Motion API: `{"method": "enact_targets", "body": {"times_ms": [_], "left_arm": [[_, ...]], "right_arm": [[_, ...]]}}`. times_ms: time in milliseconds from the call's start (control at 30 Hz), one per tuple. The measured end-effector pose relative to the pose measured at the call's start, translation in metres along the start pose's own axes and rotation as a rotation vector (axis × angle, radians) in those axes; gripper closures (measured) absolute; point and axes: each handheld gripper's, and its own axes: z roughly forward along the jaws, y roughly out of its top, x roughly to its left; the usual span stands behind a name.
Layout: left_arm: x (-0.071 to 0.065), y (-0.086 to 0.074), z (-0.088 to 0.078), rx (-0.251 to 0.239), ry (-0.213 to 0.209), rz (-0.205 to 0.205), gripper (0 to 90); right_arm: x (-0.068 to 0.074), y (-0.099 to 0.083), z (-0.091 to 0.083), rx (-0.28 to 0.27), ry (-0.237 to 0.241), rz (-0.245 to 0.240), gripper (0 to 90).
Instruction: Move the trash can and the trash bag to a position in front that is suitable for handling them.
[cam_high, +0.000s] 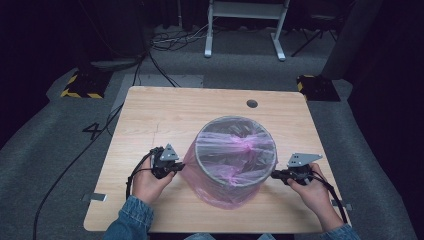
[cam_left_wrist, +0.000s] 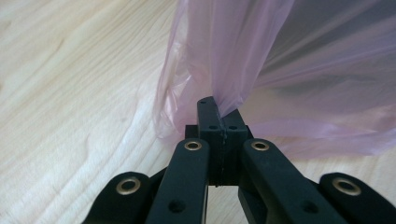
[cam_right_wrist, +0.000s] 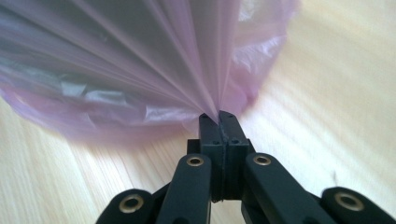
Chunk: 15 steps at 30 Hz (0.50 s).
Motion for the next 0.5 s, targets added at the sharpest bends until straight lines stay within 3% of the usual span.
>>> {"method": "enact_targets", "body": {"times_ms": [33, 100, 133, 167, 200, 233, 267, 333, 367, 400, 433, 500], "left_arm": [[0.001, -0.003, -0.006, -0.029, -0.007, -0.019, 87.8], [-0.001, -0.002, -0.014, -0.092, -0.007, -0.017, 60.7], [-0.001, -0.002, -0.014, -0.092, -0.007, -0.017, 52.9], [-0.007, 0.002, -0.025, -0.159, -0.046, 0.007, 48.2], [-0.007, 0.002, -0.025, -0.159, -0.046, 0.007, 43.2], [-0.015, 0.01, -0.033, -0.223, -0.085, 0.046, 37.8], [-0.018, 0.015, -0.036, -0.236, -0.091, 0.064, 33.5], [-0.023, 0.026, -0.037, -0.243, -0.081, 0.103, 30.3], [-0.025, 0.031, -0.036, -0.241, -0.077, 0.11, 31.1], [-0.026, 0.036, -0.036, -0.239, -0.074, 0.125, 36.5], [-0.026, 0.039, -0.035, -0.244, -0.079, 0.142, 49.9], [-0.028, 0.044, -0.033, -0.222, -0.078, 0.158, 81.2]], "right_arm": [[-0.002, -0.005, -0.003, 0.006, 0.016, 0.019, 90.0], [0.0, -0.005, -0.011, -0.008, -0.023, -0.005, 63.0], [0.0, -0.005, -0.011, -0.008, -0.023, -0.005, 63.0], [0.003, -0.001, -0.021, -0.054, -0.047, -0.035, 42.3], [0.006, 0.003, -0.027, -0.077, -0.048, -0.055, 37.6], [0.009, 0.007, -0.032, -0.097, -0.043, -0.073, 33.3], [0.012, 0.011, -0.037, -0.118, -0.031, -0.088, 31.4], [0.018, 0.022, -0.042, -0.16, 0.0, -0.111, 32.9], [0.02, 0.028, -0.044, -0.175, 0.019, -0.121, 38.3], [0.022, 0.033, -0.045, -0.184, 0.029, -0.13, 51.2], [0.023, 0.038, -0.046, -0.183, 0.04, -0.145, 68.2], [0.025, 0.044, -0.045, -0.175, 0.047, -0.152, 86.8]]}}
